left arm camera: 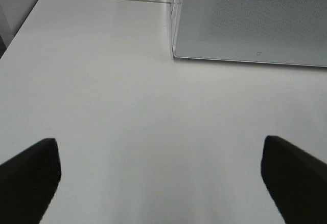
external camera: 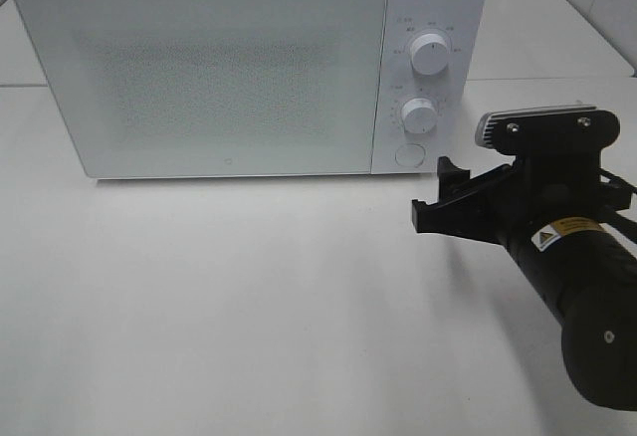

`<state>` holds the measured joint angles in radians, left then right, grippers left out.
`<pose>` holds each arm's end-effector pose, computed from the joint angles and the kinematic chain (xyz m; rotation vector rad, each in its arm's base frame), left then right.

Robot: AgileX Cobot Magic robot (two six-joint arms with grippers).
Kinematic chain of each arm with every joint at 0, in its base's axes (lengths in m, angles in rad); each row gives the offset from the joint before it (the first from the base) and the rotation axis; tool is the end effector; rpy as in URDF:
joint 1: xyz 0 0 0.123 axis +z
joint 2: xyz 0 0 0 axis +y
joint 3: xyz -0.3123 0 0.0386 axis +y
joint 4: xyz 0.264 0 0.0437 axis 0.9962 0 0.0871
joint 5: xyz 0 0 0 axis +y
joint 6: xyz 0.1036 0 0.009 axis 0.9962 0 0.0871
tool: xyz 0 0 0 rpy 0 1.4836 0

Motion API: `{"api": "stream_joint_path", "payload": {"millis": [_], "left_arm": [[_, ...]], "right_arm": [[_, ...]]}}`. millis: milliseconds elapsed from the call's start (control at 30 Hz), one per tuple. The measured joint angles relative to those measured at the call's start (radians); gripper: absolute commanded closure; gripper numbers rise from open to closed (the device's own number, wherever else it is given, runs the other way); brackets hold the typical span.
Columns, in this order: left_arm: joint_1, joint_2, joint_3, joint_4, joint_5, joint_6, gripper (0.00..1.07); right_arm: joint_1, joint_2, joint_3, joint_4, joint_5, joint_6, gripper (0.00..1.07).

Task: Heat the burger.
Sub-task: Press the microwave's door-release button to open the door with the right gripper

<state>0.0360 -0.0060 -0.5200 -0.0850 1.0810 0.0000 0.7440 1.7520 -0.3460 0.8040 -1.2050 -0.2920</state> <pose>-0.0133 -0.0083 0.2834 -0.0304 2.0364 -0.0789 0.2351 0.1214 0.1507 -0.0866 1.7554 -0.0859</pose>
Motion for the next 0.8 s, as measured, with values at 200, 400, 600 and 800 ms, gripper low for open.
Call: {"api": "stream_joint_path", "payload": {"millis": [200,400,600,800], "left_arm": [[0.000,0.000,0.000,0.000,0.000,0.000,0.07],[0.000,0.000,0.000,0.000,0.000,0.000,0.07],[0.000,0.000,0.000,0.000,0.000,0.000,0.07],[0.000,0.000,0.000,0.000,0.000,0.000,0.07]], "right_arm": [[0.024,0.026,-0.034,0.008,0.000,0.000,0.34],[0.024,0.029,-0.040,0.011,0.032,0.025,0.34],[0.024,0.029,-0.040,0.011,0.054,0.181,0.39],[0.024,0.029,-0.040,0.011,0.055,0.441,0.53]]}}
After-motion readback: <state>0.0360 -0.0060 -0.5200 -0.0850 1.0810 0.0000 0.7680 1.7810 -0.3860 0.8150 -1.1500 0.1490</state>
